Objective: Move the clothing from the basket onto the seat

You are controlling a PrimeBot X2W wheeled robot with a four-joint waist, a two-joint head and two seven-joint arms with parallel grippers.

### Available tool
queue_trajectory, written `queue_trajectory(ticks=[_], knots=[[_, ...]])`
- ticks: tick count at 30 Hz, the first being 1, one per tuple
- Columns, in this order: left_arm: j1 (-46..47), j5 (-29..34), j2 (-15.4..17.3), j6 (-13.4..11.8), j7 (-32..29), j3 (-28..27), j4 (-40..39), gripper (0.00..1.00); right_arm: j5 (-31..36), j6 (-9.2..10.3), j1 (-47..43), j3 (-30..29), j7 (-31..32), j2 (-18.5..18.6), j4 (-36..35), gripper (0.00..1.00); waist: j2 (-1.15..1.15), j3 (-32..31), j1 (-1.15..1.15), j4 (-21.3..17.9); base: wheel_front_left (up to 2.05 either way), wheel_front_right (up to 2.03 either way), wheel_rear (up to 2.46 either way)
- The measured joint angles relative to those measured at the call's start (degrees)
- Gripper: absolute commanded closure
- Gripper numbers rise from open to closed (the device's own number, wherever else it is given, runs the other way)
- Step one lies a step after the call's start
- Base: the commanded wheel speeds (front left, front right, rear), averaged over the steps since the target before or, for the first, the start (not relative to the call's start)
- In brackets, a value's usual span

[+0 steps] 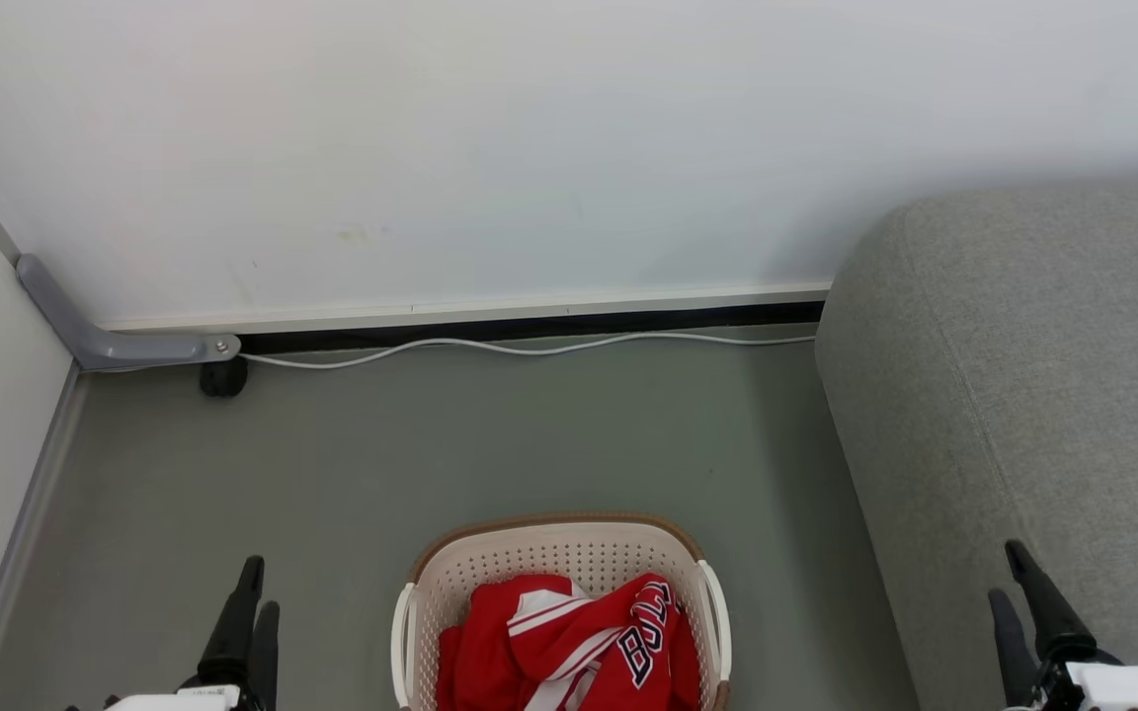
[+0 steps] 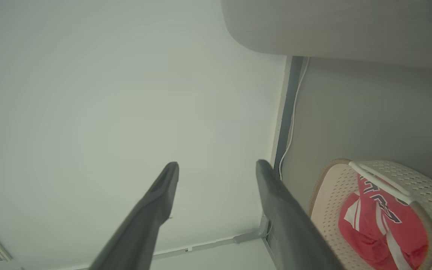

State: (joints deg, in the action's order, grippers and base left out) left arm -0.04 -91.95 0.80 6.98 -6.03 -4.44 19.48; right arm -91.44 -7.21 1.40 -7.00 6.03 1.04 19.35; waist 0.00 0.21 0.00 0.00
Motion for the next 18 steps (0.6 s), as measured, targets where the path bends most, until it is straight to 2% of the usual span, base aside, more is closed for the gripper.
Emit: queue_trajectory(ticks=[18], knots=[[-0.3,2.6,-0.1,0.0,2.7,0.3,1.2,0.00,1.4,0.01,0.7,2.0,-2.0,1.2,0.4,0.00,0.00,0.2,-0.02,-0.1,0.00,0.00,0.00]])
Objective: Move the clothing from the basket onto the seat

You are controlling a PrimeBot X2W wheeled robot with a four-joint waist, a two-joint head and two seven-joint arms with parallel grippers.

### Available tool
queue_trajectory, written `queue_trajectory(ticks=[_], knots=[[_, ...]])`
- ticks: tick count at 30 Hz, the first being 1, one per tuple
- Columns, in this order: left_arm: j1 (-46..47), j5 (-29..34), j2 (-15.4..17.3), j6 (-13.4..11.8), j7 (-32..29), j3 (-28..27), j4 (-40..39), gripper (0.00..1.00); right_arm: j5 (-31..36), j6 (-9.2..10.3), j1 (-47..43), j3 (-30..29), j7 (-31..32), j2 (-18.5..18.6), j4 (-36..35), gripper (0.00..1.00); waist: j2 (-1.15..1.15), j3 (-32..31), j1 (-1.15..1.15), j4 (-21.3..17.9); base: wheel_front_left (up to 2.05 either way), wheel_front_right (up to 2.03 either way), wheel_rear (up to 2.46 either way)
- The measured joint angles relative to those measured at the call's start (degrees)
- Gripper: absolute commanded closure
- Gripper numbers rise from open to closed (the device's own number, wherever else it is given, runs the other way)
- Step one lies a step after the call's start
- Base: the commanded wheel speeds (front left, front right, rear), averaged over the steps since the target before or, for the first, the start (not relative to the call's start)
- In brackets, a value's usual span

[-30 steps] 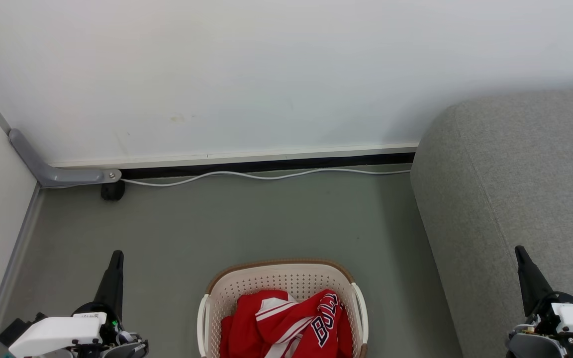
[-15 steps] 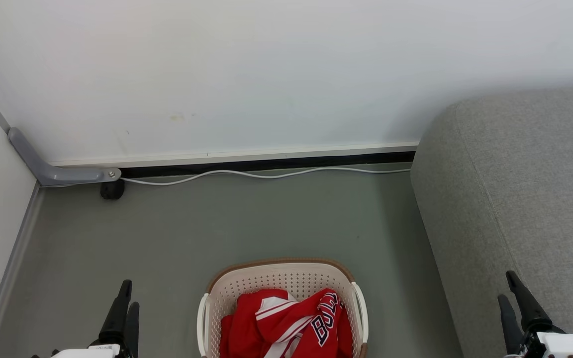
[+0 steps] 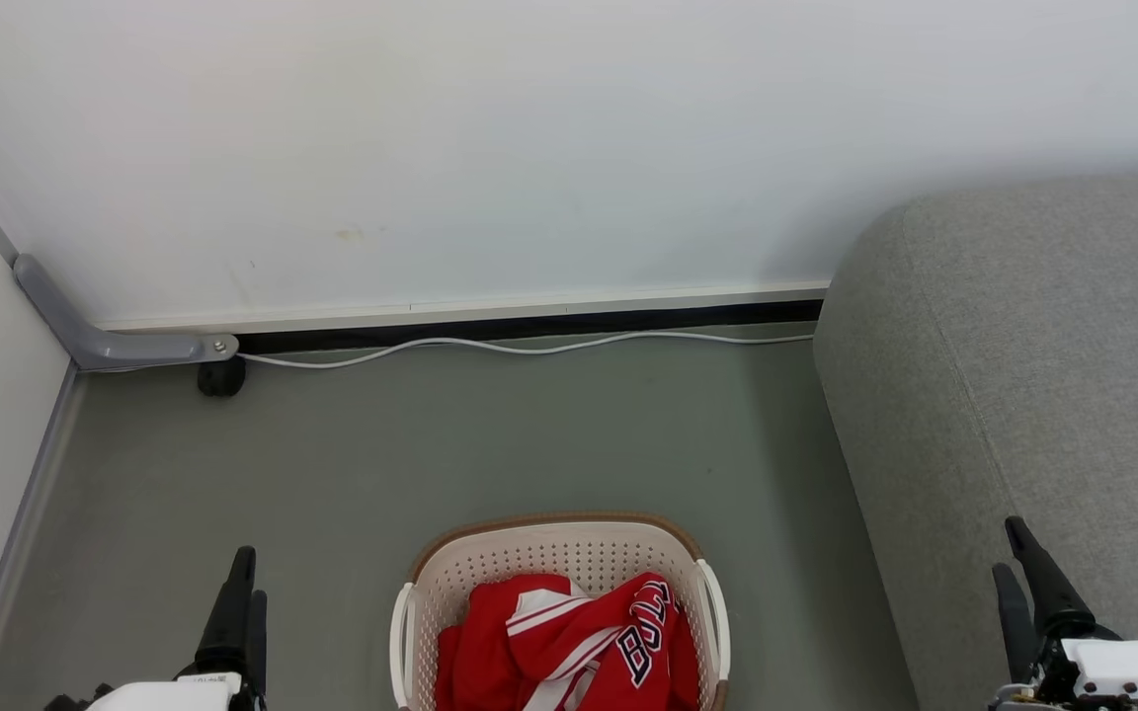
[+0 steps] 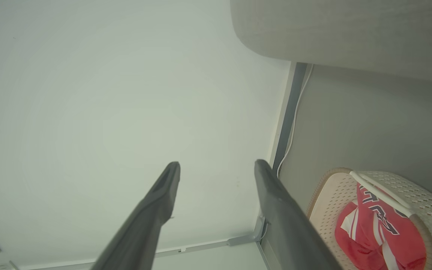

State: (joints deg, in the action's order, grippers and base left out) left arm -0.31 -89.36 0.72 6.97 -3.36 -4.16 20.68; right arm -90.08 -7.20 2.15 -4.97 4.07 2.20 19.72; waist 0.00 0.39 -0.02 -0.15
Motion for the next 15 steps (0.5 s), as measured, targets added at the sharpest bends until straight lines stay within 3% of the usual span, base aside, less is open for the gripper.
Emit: queue_trajectory(ticks=[15], knots=[[2.1,9.8,0.1,0.0,2.5,0.3,0.1,0.00,4.8,0.00,3.3,3.2,-2.9,2.5,1.1,0.00,0.00,0.4,0.01,-0.2,0.00,0.00,0.00]])
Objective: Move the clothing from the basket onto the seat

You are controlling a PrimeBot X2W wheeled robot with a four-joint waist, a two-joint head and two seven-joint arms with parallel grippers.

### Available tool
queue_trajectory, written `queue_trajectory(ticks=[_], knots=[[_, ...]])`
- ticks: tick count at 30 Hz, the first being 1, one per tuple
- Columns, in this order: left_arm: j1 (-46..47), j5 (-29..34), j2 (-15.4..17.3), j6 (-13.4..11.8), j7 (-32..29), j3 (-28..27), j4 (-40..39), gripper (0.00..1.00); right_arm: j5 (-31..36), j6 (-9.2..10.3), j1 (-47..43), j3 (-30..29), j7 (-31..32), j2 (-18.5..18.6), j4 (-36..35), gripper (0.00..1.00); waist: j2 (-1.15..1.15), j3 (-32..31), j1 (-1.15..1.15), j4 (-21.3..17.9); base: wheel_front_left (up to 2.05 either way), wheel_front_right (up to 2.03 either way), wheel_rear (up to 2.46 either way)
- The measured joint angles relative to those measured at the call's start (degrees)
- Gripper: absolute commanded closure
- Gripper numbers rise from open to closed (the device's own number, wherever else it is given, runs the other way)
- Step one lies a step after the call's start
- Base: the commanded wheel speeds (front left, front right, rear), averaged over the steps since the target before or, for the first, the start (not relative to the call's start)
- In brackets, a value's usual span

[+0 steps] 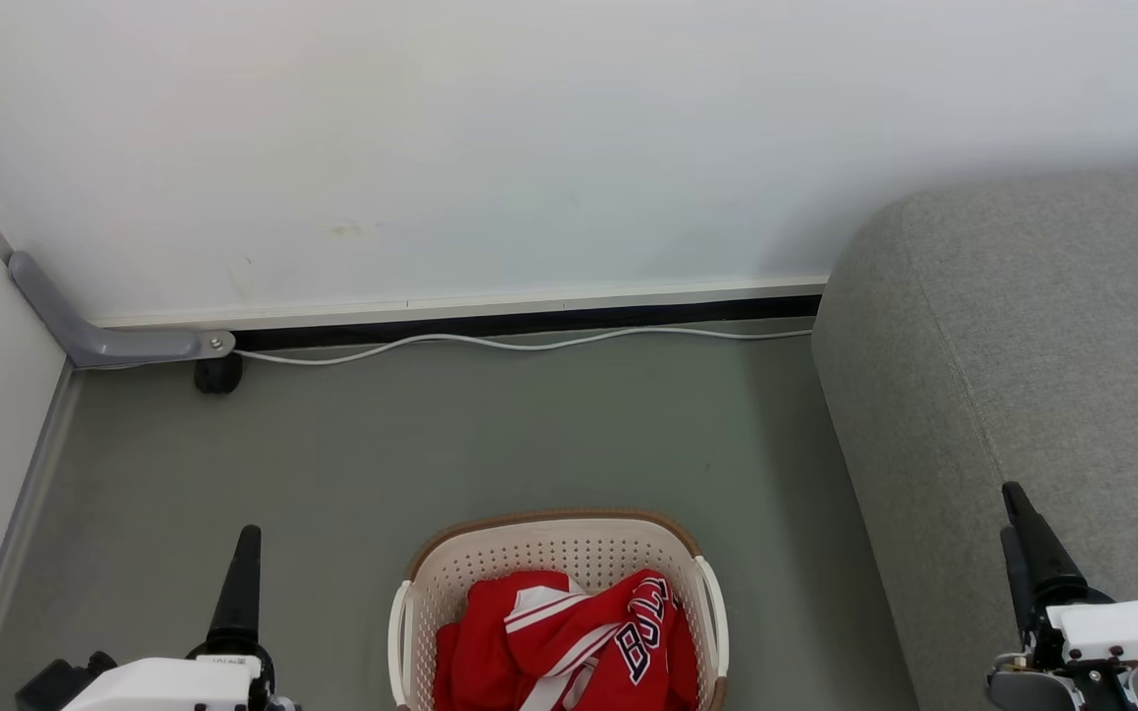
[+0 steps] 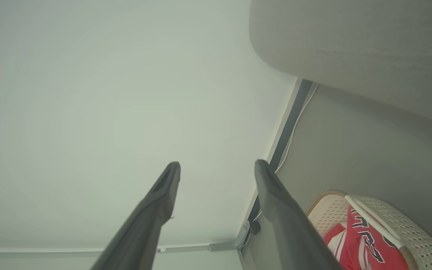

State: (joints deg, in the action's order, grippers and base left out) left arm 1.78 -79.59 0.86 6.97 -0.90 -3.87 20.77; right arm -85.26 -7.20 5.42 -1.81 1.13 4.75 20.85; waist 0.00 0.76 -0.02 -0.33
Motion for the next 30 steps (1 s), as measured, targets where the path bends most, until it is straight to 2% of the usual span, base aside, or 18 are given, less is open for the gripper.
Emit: queue_trajectory(ticks=[19,30], knots=[[1.3,18.5,0.1,0.0,3.2,0.3,0.1,0.00,15.0,-0.01,3.2,2.2,-3.3,2.6,1.0,0.00,0.00,0.6,0.01,-0.4,0.00,0.00,0.00],[2.4,28.4,0.2,-1.0,5.1,1.5,-0.4,0.00,23.7,-0.01,5.2,4.0,-5.1,4.1,2.0,0.00,0.00,1.1,0.01,-0.4,0.00,0.00,0.00]])
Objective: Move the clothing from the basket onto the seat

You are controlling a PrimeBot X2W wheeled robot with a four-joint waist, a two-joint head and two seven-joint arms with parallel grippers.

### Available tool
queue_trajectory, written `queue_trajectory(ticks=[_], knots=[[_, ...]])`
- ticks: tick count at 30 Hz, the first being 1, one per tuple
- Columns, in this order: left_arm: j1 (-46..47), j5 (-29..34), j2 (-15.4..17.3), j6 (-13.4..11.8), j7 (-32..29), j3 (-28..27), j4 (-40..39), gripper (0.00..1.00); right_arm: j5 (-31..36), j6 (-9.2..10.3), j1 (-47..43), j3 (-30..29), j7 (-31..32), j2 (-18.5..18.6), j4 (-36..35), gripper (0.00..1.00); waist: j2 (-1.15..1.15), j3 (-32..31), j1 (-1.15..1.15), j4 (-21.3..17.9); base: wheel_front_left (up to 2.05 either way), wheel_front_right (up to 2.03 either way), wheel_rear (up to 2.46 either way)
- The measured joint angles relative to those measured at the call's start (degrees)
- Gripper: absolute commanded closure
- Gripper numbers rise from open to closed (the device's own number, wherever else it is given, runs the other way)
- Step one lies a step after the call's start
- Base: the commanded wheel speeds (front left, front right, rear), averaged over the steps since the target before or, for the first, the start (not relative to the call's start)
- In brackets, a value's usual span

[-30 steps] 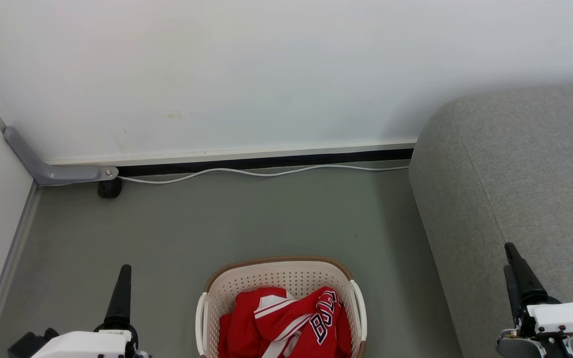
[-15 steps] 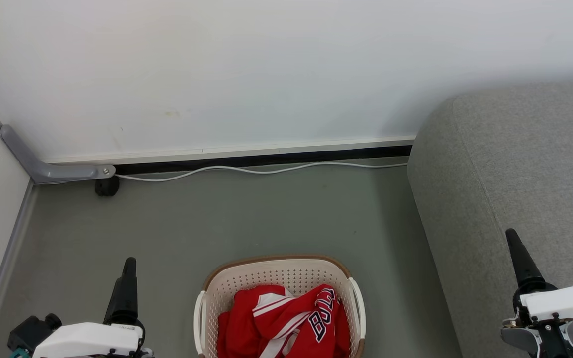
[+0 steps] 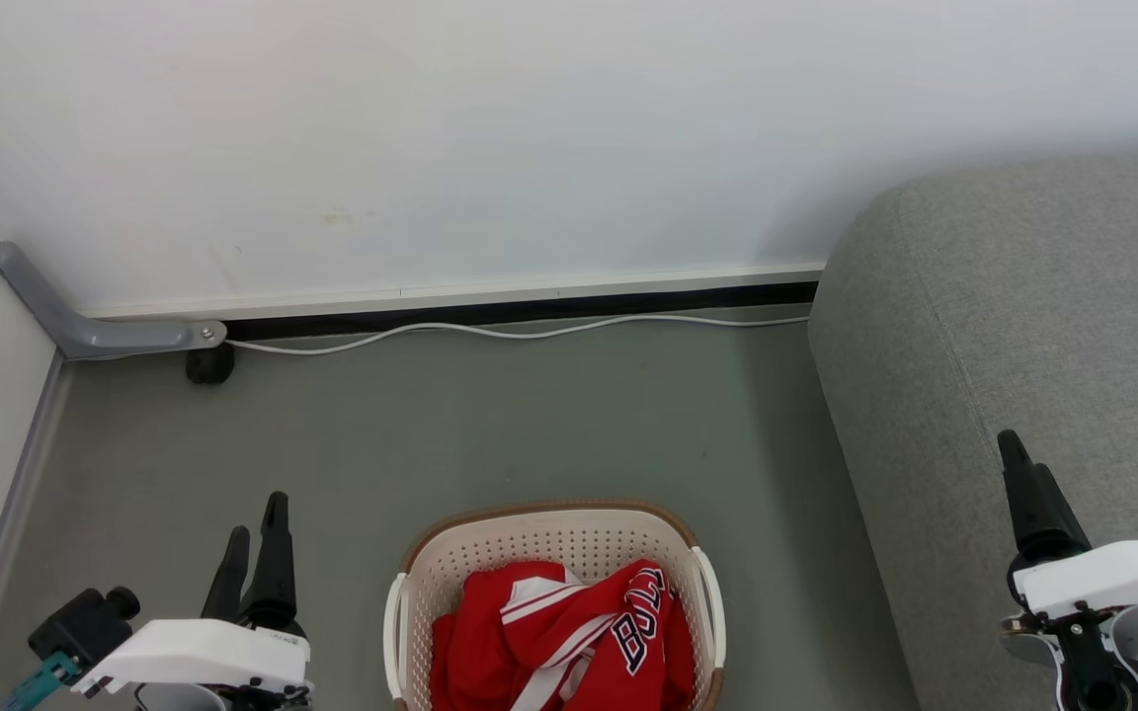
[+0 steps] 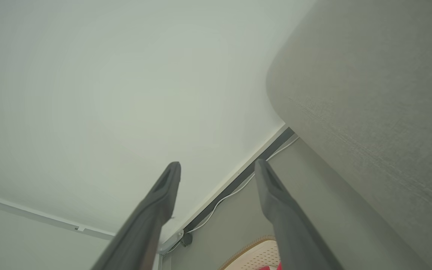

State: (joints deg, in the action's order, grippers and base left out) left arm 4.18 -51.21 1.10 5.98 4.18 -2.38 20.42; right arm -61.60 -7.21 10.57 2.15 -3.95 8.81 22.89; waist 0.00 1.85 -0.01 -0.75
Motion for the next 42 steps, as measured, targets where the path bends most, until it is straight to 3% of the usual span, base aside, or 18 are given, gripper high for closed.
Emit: queue_trajectory(ticks=[17,42], knots=[[2.5,14.6,0.2,-0.6,2.8,1.3,0.1,0.00,11.1,0.00,3.9,4.0,-2.7,2.3,1.4,0.00,0.00,0.6,0.00,-0.1,0.00,0.00,0.00],[3.6,31.2,0.4,-1.0,6.5,1.9,0.7,0.00,24.1,-0.01,8.6,8.5,-6.7,5.3,5.1,0.00,0.00,0.1,0.00,-0.2,0.00,0.00,0.00]])
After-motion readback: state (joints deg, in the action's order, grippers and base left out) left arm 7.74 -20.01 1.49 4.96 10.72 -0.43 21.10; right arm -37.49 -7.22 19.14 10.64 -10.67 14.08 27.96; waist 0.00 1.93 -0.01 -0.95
